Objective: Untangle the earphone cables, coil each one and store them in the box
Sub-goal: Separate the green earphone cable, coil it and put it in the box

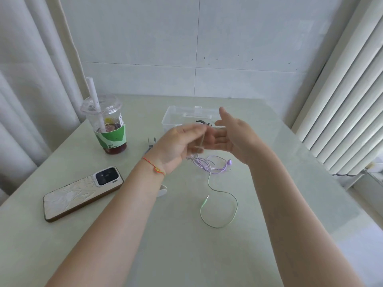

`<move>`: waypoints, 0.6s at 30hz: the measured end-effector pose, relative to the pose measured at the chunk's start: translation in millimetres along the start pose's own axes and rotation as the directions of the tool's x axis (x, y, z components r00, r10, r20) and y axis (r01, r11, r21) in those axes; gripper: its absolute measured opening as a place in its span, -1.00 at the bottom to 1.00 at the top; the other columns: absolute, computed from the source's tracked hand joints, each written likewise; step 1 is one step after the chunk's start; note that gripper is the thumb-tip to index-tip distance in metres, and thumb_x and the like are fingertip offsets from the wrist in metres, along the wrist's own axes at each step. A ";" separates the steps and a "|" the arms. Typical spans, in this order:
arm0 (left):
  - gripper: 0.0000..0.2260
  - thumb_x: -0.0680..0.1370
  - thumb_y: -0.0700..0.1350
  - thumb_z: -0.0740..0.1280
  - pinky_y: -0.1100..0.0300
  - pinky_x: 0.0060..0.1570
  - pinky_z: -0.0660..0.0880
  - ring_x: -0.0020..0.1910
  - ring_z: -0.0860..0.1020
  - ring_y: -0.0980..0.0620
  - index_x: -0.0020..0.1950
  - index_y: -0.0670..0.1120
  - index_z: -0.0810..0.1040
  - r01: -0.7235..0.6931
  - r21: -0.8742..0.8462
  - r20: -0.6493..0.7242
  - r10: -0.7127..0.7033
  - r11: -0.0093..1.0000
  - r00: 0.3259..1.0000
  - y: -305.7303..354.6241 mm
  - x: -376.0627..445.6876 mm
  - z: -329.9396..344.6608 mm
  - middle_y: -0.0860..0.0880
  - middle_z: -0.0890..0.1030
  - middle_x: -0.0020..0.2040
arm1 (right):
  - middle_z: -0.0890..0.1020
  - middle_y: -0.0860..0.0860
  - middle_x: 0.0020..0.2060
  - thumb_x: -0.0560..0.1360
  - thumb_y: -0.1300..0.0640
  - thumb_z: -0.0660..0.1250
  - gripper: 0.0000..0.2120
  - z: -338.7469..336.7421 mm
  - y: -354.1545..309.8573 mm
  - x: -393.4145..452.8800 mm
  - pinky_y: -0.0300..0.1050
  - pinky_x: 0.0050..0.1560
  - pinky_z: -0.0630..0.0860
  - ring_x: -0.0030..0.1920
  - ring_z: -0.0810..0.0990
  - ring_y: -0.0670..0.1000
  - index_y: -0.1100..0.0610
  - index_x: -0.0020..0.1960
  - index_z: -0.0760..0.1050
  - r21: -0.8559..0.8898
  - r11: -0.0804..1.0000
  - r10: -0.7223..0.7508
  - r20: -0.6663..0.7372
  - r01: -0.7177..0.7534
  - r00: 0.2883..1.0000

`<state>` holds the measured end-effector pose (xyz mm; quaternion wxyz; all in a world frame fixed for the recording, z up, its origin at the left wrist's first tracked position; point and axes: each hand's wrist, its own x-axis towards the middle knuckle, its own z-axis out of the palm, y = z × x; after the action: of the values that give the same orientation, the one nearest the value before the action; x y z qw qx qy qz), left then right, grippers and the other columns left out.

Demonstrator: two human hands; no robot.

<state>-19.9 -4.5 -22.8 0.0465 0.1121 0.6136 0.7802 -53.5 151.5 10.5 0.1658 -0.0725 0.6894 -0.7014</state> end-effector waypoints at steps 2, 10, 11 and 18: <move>-0.83 0.56 -0.08 0.26 0.24 -0.22 0.52 -0.16 0.64 0.03 -0.06 -0.04 0.66 -0.051 -0.193 -0.124 0.028 0.980 0.992 2.5 1.2 -0.3 0.00 0.67 -0.16 | 0.69 0.24 -0.17 0.63 -0.20 0.06 -0.60 5.3 0.5 -1.7 0.08 0.09 0.58 -0.09 0.69 0.19 0.11 -0.05 0.43 0.010 1.000 -0.005 0.102 0.004 0.995; -0.83 0.63 -0.10 0.20 0.13 0.13 0.53 0.09 0.63 -0.01 0.05 -0.08 0.58 -0.133 -0.476 -0.241 0.017 0.870 0.970 3.8 3.0 -7.3 -0.03 0.68 0.03 | 0.67 0.06 0.03 0.40 0.02 0.43 -0.59 17.3 18.0 8.0 0.03 0.19 0.54 0.09 0.64 0.04 0.12 0.21 0.47 -0.391 0.909 -0.065 0.212 0.146 0.975; -0.83 0.64 -0.12 0.19 0.12 0.16 0.53 0.14 0.62 -0.03 0.05 -0.10 0.57 -0.132 -0.480 -0.225 0.024 0.867 0.974 3.1 3.6 -5.9 -0.05 0.68 0.06 | 0.68 0.06 -0.01 0.40 0.06 0.44 -0.63 20.7 20.3 9.0 0.01 0.19 0.54 0.06 0.65 0.04 0.13 0.16 0.50 -0.439 0.884 -0.082 0.196 0.163 0.977; -0.85 0.65 -0.15 0.19 0.22 -0.28 0.57 -0.36 0.58 0.08 -0.02 -0.07 0.54 -0.289 -0.501 -0.508 -0.007 0.816 0.862 -0.3 7.9 -16.6 0.03 0.58 -0.33 | 0.52 -0.03 -0.36 0.48 0.16 0.38 -0.91 10.5 12.8 6.1 -0.26 -0.36 0.35 -0.40 0.40 -0.07 0.18 -0.11 0.62 -0.702 0.696 -0.100 0.119 0.155 0.988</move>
<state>-31.5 -18.4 -25.9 -0.1386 -0.0601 0.3380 0.9289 -54.0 139.7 -2.5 0.1008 -0.2031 0.8927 -0.3895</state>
